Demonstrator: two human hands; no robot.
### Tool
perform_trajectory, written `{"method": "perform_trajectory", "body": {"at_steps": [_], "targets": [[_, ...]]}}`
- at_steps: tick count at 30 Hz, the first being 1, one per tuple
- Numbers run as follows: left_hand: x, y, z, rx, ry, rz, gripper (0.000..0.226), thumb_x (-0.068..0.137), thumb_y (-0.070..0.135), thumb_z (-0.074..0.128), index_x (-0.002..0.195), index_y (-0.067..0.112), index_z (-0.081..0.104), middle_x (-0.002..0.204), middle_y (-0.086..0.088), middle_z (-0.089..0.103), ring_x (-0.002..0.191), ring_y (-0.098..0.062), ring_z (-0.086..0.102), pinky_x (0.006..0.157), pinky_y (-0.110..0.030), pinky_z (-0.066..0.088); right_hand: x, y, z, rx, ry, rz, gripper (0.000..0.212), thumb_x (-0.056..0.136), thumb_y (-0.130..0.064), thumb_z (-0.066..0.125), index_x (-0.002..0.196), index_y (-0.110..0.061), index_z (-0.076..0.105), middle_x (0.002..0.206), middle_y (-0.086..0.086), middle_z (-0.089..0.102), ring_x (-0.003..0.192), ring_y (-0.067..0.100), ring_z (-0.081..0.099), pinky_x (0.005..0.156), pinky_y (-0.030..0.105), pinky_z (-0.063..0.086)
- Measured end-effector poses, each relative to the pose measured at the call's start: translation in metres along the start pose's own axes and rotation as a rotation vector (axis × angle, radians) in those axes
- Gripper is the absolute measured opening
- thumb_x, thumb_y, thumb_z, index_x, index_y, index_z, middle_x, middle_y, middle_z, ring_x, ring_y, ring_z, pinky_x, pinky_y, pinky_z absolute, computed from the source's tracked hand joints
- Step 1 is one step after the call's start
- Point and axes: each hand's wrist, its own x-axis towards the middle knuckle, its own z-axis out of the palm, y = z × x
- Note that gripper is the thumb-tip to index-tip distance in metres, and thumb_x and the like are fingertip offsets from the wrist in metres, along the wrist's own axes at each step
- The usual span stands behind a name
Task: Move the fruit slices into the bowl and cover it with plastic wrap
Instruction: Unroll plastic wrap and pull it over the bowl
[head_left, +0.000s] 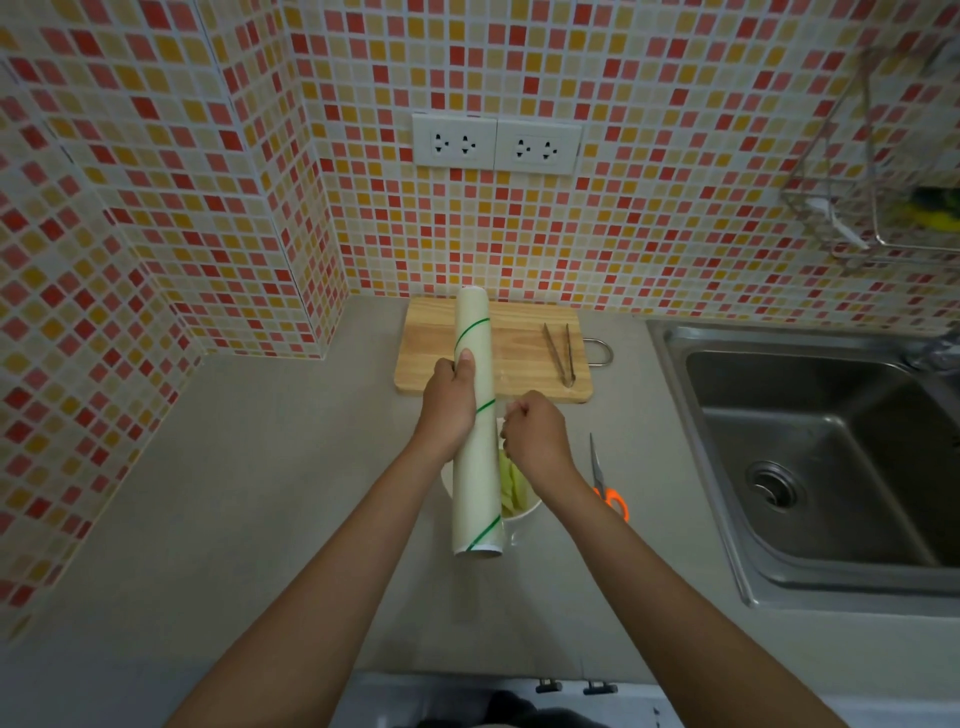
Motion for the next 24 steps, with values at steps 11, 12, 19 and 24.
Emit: {"method": "perform_trajectory", "body": {"at_steps": [11, 12, 19, 24], "targets": [[0.019, 0.003, -0.013, 0.003, 0.165, -0.022, 0.048, 0.102, 0.04, 0.029, 0.114, -0.001, 0.051, 0.099, -0.008, 0.05, 0.09, -0.021, 0.047, 0.075, -0.029, 0.032, -0.075, 0.002, -0.003, 0.164, -0.019, -0.118, 0.018, 0.089, -0.033, 0.06, 0.076, -0.022, 0.063, 0.071, -0.007, 0.063, 0.064, 0.005, 0.058, 0.063, 0.028, 0.046], [0.022, 0.003, -0.016, 0.007, 0.174, -0.032, 0.048, 0.102, 0.04, 0.029, 0.114, -0.001, 0.051, 0.099, -0.009, 0.05, 0.089, -0.022, 0.047, 0.075, -0.03, 0.032, -0.082, 0.006, -0.003, 0.213, -0.006, -0.117, 0.012, 0.088, -0.027, 0.064, 0.079, -0.02, 0.069, 0.076, -0.005, 0.068, 0.071, 0.009, 0.062, 0.067, 0.031, 0.048], [0.03, 0.007, -0.014, 0.013, 0.164, -0.065, 0.045, 0.102, 0.042, 0.028, 0.11, 0.004, 0.049, 0.094, -0.006, 0.049, 0.077, -0.018, 0.046, 0.061, -0.032, 0.031, -0.088, 0.011, 0.003, 0.558, 0.118, 0.043, 0.012, 0.078, -0.006, 0.074, 0.071, -0.015, 0.075, 0.072, 0.001, 0.072, 0.069, 0.013, 0.063, 0.074, 0.033, 0.05], [0.031, 0.004, -0.008, 0.031, 0.143, -0.061, 0.04, 0.101, 0.044, 0.027, 0.101, 0.01, 0.046, 0.081, 0.003, 0.046, 0.067, -0.005, 0.043, 0.053, -0.025, 0.029, -0.086, 0.013, 0.005, 0.583, 0.149, 0.064, 0.018, 0.08, -0.004, 0.071, 0.068, -0.019, 0.073, 0.067, -0.007, 0.072, 0.062, 0.001, 0.063, 0.071, 0.022, 0.049]]}}
